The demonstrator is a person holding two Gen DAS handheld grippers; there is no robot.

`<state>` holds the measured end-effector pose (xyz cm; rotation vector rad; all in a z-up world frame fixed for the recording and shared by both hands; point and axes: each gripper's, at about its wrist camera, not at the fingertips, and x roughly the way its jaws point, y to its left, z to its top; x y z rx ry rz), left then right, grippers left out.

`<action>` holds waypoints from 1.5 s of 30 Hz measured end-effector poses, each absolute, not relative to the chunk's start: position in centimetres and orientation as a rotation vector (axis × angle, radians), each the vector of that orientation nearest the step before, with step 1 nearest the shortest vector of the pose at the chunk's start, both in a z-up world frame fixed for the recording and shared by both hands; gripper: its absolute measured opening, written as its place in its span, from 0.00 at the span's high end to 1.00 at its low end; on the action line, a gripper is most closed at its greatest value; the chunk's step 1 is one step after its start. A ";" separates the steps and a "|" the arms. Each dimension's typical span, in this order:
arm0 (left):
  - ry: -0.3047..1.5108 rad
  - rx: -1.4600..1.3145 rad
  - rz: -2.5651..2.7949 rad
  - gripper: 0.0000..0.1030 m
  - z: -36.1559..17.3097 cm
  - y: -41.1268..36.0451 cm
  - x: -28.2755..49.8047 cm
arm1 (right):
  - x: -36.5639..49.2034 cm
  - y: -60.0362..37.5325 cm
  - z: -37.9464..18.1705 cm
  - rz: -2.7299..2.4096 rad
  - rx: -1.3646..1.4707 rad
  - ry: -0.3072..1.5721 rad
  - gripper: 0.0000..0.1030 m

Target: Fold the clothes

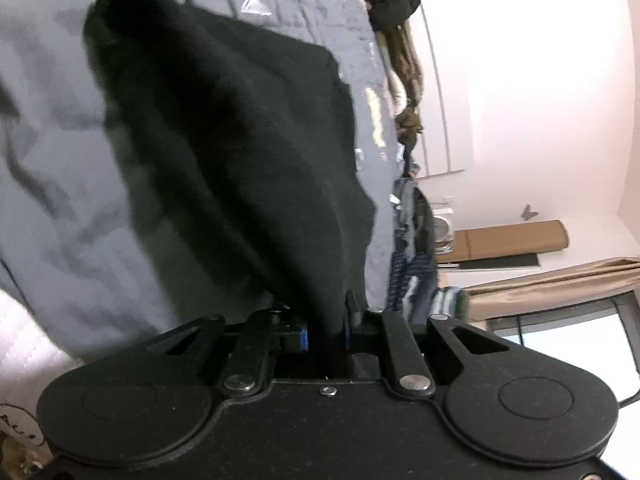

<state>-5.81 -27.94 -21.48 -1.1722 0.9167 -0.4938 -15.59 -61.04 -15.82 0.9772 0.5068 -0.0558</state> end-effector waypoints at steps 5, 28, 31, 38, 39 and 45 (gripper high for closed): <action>0.930 -1.183 -0.501 0.86 -21.8 -27.8 -5.7 | -13.2 -62.0 -18.0 0.020 1.199 0.590 0.27; 0.968 -1.238 -0.540 0.86 -22.3 -27.1 -4.9 | 2.1 -61.9 -22.8 0.281 1.339 0.799 0.05; 0.975 -1.231 -0.547 0.86 -22.3 -26.8 -4.7 | 3.9 -62.2 -22.9 0.289 1.338 0.822 0.05; 0.982 -1.223 -0.561 0.86 -22.2 -26.4 -4.2 | 6.3 -62.6 -22.4 0.314 1.287 0.843 0.05; 0.983 -1.222 -0.562 0.86 -22.2 -26.5 -4.2 | 6.3 -62.7 -22.1 0.310 1.278 0.828 0.07; 0.976 -1.217 -0.569 0.86 -22.2 -25.9 -4.0 | 7.2 -61.7 -21.3 0.260 1.124 0.836 0.79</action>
